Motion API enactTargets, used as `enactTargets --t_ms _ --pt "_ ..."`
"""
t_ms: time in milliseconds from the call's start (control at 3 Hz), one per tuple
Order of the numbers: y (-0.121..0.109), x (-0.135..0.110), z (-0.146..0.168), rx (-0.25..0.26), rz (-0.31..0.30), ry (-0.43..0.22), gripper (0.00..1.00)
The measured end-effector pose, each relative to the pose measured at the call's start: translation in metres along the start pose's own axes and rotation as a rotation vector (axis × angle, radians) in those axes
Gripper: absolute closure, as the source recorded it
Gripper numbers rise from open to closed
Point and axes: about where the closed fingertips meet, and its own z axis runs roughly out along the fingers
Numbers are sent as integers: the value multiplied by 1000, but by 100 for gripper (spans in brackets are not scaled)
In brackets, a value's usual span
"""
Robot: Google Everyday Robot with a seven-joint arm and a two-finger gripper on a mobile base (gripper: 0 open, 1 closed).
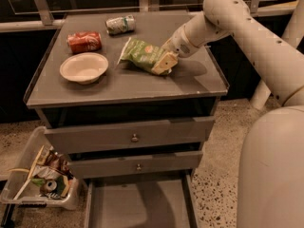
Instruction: Place green jalapeno chip bag into bottom drawer
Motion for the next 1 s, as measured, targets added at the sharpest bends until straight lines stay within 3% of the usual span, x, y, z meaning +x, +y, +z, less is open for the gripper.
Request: enactTargets --t_ms 333,667,1000 --pt "0 0 0 0 0 0 87" --pt "0 0 0 0 0 0 100" --pt "8 2 -1 0 -5 7 100"
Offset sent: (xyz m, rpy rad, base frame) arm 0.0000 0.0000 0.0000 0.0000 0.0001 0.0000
